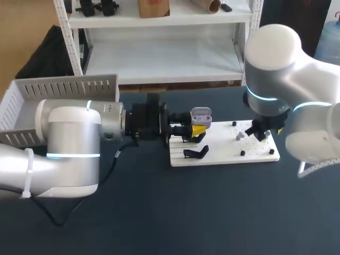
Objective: Pick up each earbud case from the left stands, insert the matching earbuds, close the lid, and place the case in the box.
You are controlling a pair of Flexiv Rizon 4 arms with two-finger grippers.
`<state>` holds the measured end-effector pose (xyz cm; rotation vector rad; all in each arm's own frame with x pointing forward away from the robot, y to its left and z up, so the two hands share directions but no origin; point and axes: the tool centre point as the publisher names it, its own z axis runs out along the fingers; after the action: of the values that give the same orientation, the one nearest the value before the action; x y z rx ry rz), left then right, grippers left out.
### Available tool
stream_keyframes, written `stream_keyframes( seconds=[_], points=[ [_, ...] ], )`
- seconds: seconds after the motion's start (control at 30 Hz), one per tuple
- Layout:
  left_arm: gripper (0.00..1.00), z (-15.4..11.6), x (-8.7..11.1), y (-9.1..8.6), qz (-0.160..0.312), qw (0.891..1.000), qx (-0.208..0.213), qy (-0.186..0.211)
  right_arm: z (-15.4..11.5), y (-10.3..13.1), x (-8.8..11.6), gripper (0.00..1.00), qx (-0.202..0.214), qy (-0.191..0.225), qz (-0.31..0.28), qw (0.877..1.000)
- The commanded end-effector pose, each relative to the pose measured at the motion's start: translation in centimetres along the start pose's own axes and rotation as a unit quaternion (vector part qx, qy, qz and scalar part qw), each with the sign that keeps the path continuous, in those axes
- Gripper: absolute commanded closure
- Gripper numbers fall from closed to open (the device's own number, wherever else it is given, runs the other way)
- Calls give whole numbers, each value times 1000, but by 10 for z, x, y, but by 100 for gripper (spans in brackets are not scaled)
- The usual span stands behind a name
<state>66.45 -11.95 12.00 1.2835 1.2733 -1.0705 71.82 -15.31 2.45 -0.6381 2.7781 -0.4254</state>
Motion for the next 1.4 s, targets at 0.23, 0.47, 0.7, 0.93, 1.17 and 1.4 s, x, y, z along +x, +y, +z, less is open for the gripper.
stream_keyframes(
  seconds=[0.23, 0.47, 0.7, 0.93, 1.17, 1.4],
  points=[
    [100, 0, 1, -1, 1, 1000, -2, -2, 2, 0, -1, 66, 2, 4, 9, 1000],
    [100, 0, 1, -1, 1, 1000, -2, -2, 5, 1, -1, 76, 2, 7, 11, 1000],
    [100, 0, 1, -1, 1, 1000, -2, -2, 5, 3, -1, 85, 0, 10, 10, 1000],
    [100, 0, 1, -1, 1, 1000, -2, -2, -5, 0, -1, 100, 12, 12, 14, 1000],
    [100, 0, 1, -1, 1, 1000, -2, -2, -37, -5, 1, 100, 25, 9, 13, 1000],
    [100, 0, 1, -1, 1, 1000, -2, -2, -79, -5, 10, 100, 21, 16, 18, 999]
  ],
)
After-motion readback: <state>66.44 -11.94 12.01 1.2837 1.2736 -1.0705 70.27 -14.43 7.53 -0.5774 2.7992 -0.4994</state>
